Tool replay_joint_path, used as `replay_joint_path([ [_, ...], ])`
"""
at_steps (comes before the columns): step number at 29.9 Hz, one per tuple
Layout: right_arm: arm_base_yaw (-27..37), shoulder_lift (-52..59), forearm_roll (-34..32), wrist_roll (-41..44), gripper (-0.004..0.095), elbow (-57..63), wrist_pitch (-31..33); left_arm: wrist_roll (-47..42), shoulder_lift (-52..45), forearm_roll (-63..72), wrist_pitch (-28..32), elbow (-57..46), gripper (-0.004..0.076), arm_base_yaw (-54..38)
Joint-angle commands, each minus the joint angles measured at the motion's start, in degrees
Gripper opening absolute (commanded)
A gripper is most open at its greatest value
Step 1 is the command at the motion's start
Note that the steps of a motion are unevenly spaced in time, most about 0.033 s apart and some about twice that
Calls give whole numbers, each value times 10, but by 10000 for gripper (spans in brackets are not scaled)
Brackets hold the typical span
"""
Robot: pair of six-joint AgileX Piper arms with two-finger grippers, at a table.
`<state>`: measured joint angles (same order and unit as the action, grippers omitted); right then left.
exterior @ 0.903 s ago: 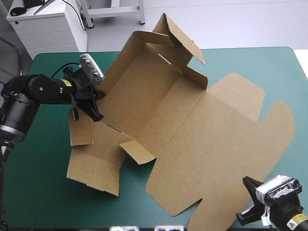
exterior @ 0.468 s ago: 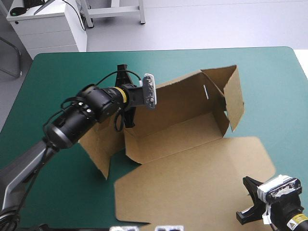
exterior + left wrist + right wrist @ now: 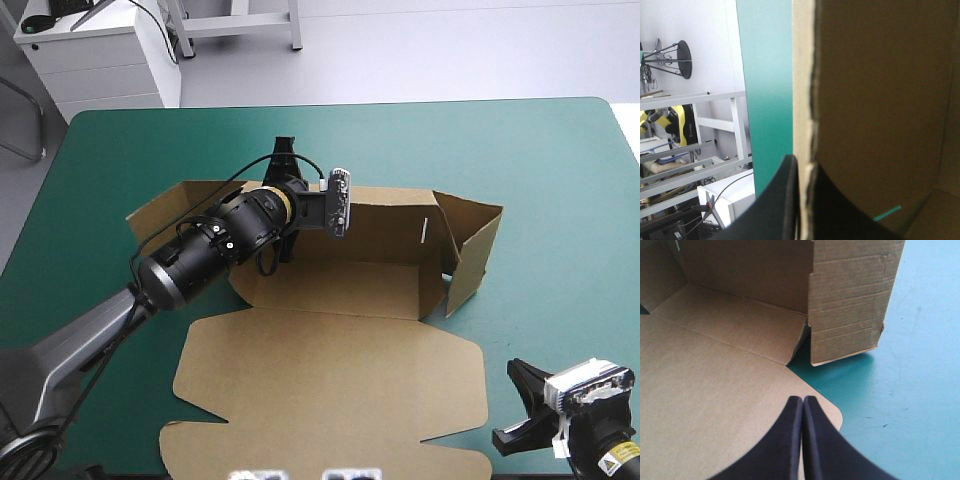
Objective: Fold the box
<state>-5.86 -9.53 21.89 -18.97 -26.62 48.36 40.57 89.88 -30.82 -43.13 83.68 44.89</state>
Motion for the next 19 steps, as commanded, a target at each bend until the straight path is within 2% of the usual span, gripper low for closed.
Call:
replay_joint_path([
  [1, -2, -6, 12, 12, -19, -15, -45, -56, -24, -55, 33, 16, -8, 4],
  [6, -2, -6, 12, 30, -19, -17, -58, -174, -21, -154, 8, 11, -8, 5],
  [10, -2, -6, 12, 41, -19, -17, -73, -191, -18, -174, -18, 11, -8, 5],
  [19, -2, -80, 17, 57, -18, -64, -71, -216, -27, -206, 2, -41, -8, 31],
])
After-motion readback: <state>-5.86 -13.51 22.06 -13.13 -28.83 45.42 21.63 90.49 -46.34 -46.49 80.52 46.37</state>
